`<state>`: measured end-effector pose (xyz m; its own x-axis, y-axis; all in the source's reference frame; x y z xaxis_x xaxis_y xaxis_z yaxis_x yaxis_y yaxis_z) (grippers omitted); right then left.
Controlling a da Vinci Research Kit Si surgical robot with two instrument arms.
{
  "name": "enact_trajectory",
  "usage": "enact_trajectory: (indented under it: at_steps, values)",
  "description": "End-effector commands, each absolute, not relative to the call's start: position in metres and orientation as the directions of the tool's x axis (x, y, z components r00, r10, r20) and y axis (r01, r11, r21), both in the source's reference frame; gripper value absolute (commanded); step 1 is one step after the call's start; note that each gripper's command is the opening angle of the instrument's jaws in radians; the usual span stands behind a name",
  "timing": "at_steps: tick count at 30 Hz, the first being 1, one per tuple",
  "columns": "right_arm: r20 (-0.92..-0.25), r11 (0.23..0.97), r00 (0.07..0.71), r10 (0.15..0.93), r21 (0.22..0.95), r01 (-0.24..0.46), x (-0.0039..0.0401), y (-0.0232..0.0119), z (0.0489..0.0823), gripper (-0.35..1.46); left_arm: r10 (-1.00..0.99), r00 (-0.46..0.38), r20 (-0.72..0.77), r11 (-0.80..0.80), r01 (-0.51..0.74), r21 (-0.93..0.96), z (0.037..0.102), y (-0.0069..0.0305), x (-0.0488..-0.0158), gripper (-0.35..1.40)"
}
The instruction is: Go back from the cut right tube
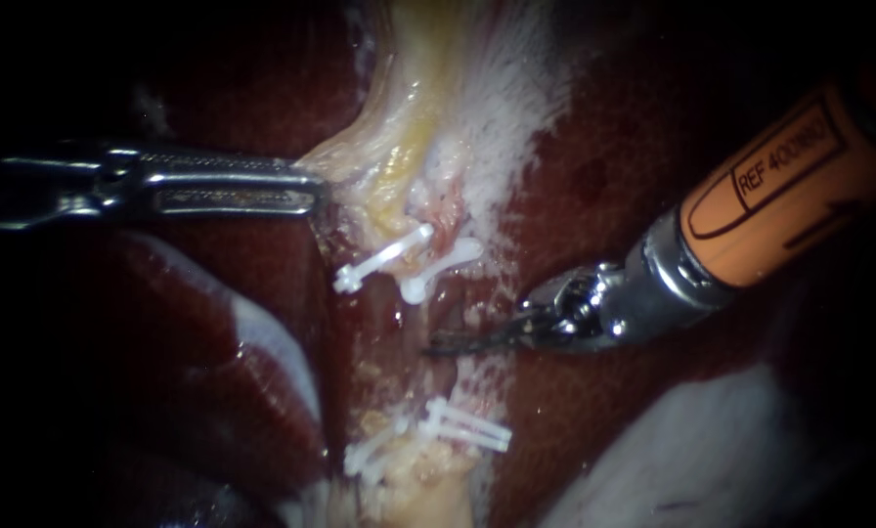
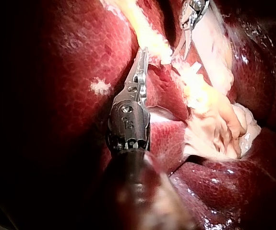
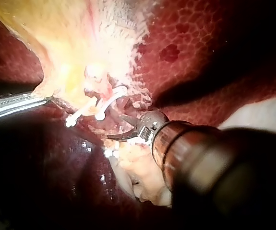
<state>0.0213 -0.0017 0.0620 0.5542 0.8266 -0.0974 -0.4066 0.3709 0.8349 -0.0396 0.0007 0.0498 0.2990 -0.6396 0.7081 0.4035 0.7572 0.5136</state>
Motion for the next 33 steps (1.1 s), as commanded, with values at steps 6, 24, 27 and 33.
enact_trajectory:
  at_steps: [6,24,27,33]
  values:
    - [-0.119,0.391,0.565,0.817,0.833,-0.391,0.0212,-0.0016,0.0621,0.84,-0.639,0.299,0.708,0.758,0.402,0.514,0.0498,0.0006,-0.0396,-0.35]
    - [-0.536,0.764,0.643,0.547,0.633,-0.123,0.0153,0.0007,0.0602,1.28,-0.638,0.300,0.709,0.760,0.397,0.515,0.0501,0.0005,-0.0393,-0.35]
    - [-0.605,0.810,0.618,0.501,0.580,-0.089,0.0145,0.0023,0.0591,1.33,-0.638,0.300,0.709,0.760,0.397,0.515,0.0501,0.0005,-0.0392,-0.35]
    - [-0.703,0.907,0.619,0.349,0.420,-0.033,0.0137,0.0045,0.0575,1.43,-0.637,0.300,0.710,0.760,0.396,0.515,0.0504,0.0006,-0.0390,-0.35]
